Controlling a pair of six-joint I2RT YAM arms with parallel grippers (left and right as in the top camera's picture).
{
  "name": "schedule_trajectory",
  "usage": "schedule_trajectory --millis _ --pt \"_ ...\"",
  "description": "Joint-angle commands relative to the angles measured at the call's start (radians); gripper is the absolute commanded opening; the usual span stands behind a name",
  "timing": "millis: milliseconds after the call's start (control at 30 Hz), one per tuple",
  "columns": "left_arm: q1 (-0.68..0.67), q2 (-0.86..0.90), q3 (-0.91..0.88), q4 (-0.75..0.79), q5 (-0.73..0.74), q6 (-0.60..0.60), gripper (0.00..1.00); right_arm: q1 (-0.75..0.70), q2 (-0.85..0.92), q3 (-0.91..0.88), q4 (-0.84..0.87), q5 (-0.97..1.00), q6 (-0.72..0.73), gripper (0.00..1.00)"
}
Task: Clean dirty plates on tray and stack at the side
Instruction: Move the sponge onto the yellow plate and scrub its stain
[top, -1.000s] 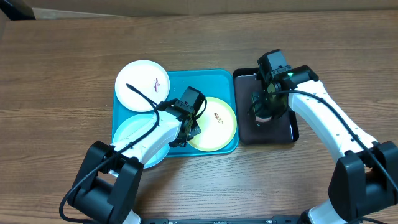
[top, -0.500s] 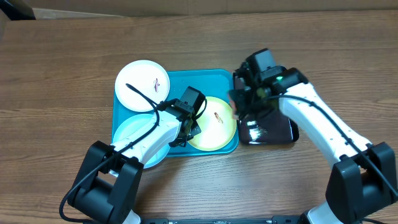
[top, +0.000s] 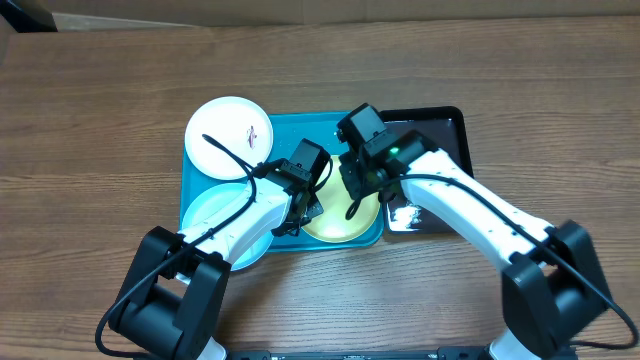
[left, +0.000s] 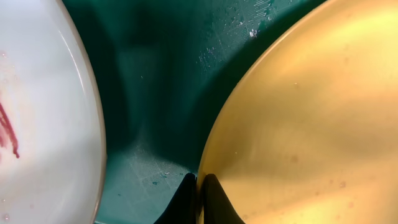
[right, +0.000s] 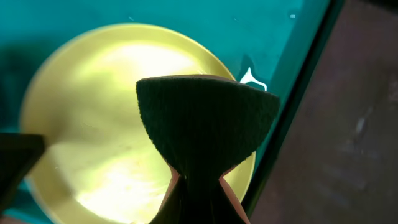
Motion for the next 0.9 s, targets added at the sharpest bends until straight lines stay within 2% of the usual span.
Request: schedule_trajectory --millis 0,867 --pt "0.0 -0.007 -0.014 0.003 -0.016 0.005 0.05 0.003 0.033 -0.001 0.014 0.059 0.0 0.04" --pt "0.0 -0.007 -0.014 0.0 -0.016 0.005 0.04 -0.02 0.183 -0.001 0.053 0.061 0.0 0.04"
